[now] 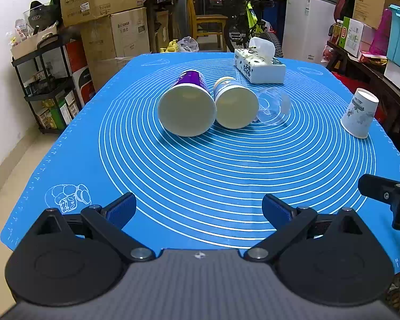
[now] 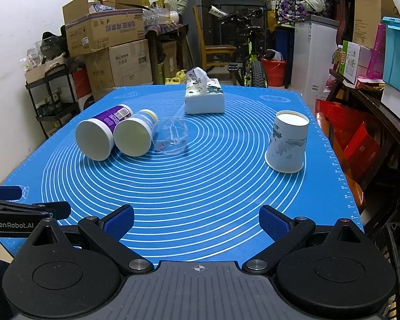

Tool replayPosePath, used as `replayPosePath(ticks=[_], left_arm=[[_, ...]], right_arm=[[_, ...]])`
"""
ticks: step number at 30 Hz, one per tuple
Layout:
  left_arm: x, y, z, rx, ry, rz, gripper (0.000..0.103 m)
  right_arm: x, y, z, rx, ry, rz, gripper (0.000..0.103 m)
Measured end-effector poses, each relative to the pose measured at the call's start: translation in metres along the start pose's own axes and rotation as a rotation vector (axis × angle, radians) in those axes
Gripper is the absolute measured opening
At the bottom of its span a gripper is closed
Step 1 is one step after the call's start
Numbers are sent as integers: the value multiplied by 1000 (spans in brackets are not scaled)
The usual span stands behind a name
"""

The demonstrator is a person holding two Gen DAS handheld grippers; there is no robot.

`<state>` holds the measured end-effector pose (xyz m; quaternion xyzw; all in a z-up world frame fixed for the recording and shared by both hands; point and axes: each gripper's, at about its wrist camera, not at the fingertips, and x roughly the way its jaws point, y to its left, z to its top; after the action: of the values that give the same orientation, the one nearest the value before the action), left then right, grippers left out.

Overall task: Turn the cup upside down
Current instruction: 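Move the left tool to the purple cup lying on its side and close on it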

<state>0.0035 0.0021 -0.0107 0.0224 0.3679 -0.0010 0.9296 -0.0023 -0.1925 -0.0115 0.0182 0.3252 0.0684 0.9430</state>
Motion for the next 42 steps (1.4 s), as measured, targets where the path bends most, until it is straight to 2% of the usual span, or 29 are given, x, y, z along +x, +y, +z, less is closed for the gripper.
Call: replayPosePath(ticks=[9, 21, 27, 31, 36, 39, 42], left_arm=[[3, 6, 8, 6, -18, 13, 100], [38, 30, 78, -4, -117, 75, 100], [78, 40, 108, -31, -79, 49, 100], [101, 39, 116, -28, -67, 61, 100], [122, 40, 122, -72, -5, -1, 99], [130, 38, 124, -75, 22, -14, 99], [138, 39, 127, -83, 53, -38, 93]], right_arm=[[9, 2, 7, -12, -12, 0, 100], [35, -8, 37, 18, -65, -19, 100], [47, -17, 41, 37, -69, -41, 100], [56, -23, 38, 45, -52, -50, 100], [65, -27, 37, 45, -36, -55, 100], [67, -27, 37, 43, -32, -56, 100], [68, -26, 36, 41, -30, -53, 100]])
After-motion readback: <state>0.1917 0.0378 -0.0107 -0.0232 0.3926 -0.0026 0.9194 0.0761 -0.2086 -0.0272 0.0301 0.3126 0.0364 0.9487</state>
